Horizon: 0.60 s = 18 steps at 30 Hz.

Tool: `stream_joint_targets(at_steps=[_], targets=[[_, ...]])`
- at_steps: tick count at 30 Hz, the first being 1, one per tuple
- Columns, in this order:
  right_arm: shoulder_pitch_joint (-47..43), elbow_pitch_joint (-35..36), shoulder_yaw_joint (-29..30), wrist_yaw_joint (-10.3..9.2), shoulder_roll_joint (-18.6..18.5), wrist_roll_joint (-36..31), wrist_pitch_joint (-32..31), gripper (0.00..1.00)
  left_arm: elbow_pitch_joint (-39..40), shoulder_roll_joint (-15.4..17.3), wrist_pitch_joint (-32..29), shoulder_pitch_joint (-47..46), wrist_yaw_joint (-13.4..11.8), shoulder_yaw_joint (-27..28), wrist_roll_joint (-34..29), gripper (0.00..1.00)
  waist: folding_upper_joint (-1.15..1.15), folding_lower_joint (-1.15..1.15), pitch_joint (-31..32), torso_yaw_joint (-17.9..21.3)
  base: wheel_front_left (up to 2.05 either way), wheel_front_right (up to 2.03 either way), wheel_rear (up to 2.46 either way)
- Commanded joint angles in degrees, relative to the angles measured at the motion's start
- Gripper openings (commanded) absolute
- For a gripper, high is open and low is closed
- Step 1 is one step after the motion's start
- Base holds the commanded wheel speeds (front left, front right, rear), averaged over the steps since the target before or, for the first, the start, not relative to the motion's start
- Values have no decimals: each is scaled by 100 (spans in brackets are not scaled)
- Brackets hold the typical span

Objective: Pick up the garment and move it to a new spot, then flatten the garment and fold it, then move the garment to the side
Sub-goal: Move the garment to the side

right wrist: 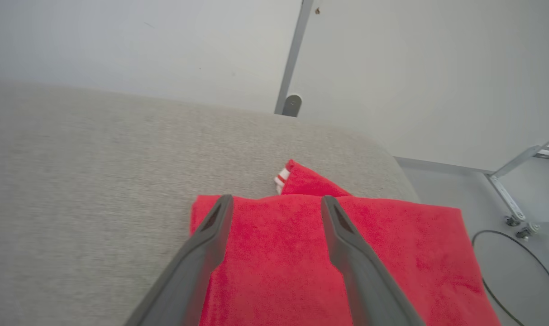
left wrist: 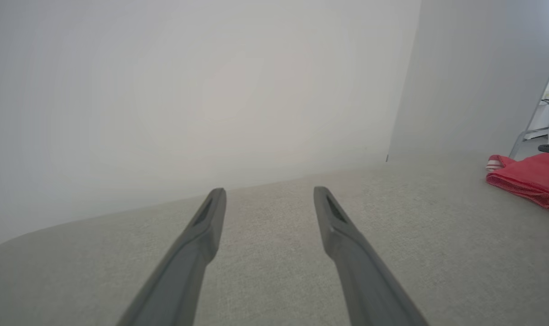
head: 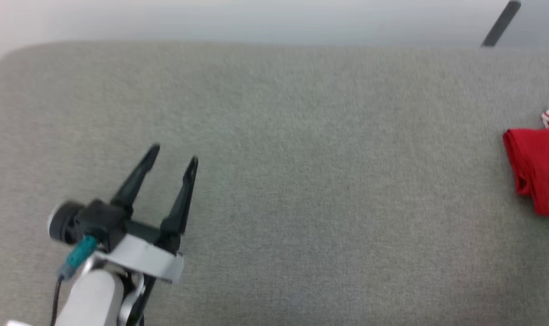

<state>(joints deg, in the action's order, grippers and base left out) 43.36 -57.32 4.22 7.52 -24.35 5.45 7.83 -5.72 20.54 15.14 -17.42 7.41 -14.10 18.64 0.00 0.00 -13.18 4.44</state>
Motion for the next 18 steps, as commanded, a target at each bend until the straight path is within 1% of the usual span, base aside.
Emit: stream_joint_targets(at_steps=[1, 7, 11, 15, 18], targets=[[-148, 43, -100, -7, 32, 95, 37, 100, -27, -37, -5, 111, 9, 24, -13, 100, 0, 0, 526, -282, 0, 0, 0], [-873, 712, -1095, -7, 345, 1064, 256, 100, -300, -223, -5, 756, 9, 280, -14, 100, 0, 0, 1006, -507, 0, 0, 0], [-1397, 1187, -1541, -7, 476, 1566, 377, 100, -430, -317, -5, 1093, 7, 440, -29, 100, 0, 0, 1259, -641, 0, 0, 0], [-1800, 1661, -1795, -7, 553, 1931, 437, 100, -480, -416, -5, 1417, 4, 752, -20, 100, 0, 0, 1403, -708, 0, 0, 0], [-2101, 2020, -1732, -7, 558, 2147, 531, 100, -452, -519, -5, 1660, 4, 959, -62, 100, 0, 0, 1486, -744, 0, 0, 0]])
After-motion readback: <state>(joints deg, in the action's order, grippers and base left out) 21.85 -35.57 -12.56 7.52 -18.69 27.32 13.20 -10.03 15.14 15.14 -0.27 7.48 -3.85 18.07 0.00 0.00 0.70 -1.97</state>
